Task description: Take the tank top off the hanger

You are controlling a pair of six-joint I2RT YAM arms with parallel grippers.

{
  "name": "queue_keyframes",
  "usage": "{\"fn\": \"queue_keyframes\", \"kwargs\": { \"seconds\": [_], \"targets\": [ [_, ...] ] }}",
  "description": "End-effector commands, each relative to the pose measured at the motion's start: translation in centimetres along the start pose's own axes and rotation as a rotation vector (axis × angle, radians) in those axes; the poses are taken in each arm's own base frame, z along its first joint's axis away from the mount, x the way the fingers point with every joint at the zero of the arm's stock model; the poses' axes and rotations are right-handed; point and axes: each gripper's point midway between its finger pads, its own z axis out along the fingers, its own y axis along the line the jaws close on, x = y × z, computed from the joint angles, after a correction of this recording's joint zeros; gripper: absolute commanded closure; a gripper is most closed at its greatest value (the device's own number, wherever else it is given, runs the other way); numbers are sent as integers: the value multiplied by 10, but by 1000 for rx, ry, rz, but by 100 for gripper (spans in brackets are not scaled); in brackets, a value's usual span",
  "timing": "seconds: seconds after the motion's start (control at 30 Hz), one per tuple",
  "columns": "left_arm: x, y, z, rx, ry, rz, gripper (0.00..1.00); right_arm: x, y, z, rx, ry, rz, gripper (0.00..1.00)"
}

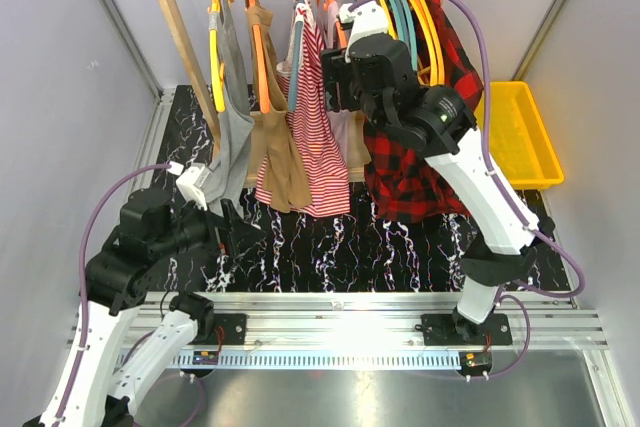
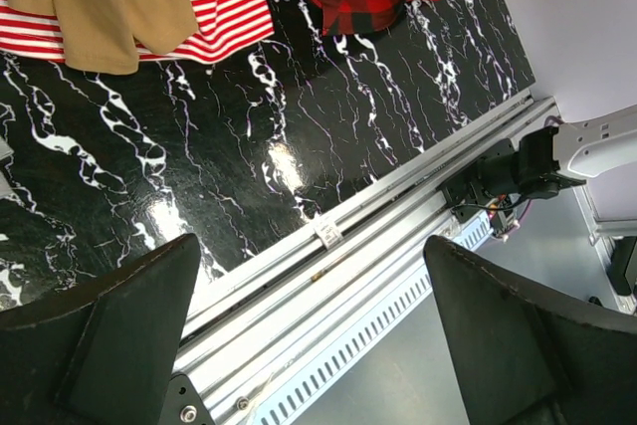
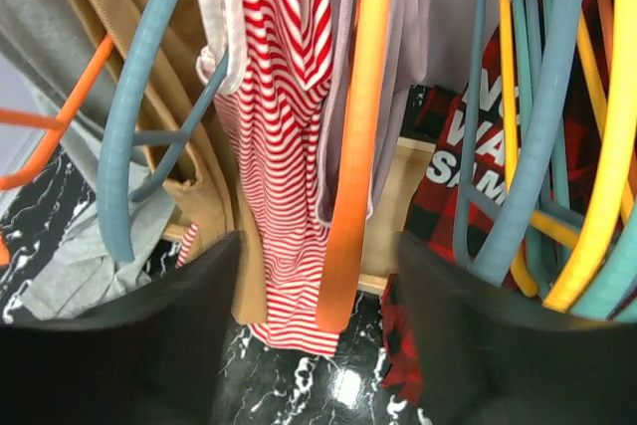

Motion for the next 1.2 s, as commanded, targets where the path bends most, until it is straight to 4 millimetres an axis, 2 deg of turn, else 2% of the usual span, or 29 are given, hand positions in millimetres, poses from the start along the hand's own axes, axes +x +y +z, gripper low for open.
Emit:
{"fn": "queue_keyframes", "kwargs": {
  "seconds": [0.0, 0.07, 0.2, 0.3, 0.37, 0.4, 0.43, 0.47, 0.57, 0.67, 0.7, 0.73, 0.83, 0.93, 1.07, 1.17],
  "targets": [
    [-6, 2, -1, -20, -46, -11, 1, -20, -13, 9, 55, -68, 53, 37],
    [-9, -2, -2, -4, -54, -9, 1, -18, -18, 15, 69, -60, 80, 42],
    [-17, -11, -3, 35, -78, 0, 1, -11, -16, 28, 78, -44, 68, 41],
    [-19, -12, -2, 36, -78, 1, 1, -10, -17, 32, 85, -43, 66, 21],
    [-18, -11, -1, 38, -71, 1, 1, -10, -17, 34, 78, -42, 68, 19],
    [-17, -12, -1, 41, -69, 0, 1, -11, -20, 35, 80, -44, 75, 23],
    [-16, -11, -1, 42, -67, -1, 1, -12, -21, 35, 80, -45, 81, 30],
    [-16, -11, -1, 41, -66, 0, 1, -12, -23, 36, 83, -44, 94, 44],
    [-15, -10, -1, 35, -66, -2, 1, -12, -27, 38, 74, -38, 109, 65],
    [-14, -10, 0, 35, -63, -5, 1, -9, -28, 41, 55, -23, 123, 81],
    [-15, -10, 0, 36, -64, -5, 1, -8, -26, 42, 32, -16, 127, 94],
    [-14, -10, 0, 40, -62, -7, 1, -6, -27, 43, 25, -7, 129, 100],
    [-16, -12, 1, 48, -63, -4, 1, -7, -19, 43, -49, -7, 132, 100],
    [-17, -13, 1, 55, -66, 0, 1, -20, -17, 35, -93, -58, 114, 100],
    [-18, -13, 2, 53, -68, 1, 1, -48, -31, 17, -56, -166, 134, 100],
    [-19, -12, 3, 50, -66, 3, 1, -68, -52, 6, 36, -250, 157, 100]
  ]
}}
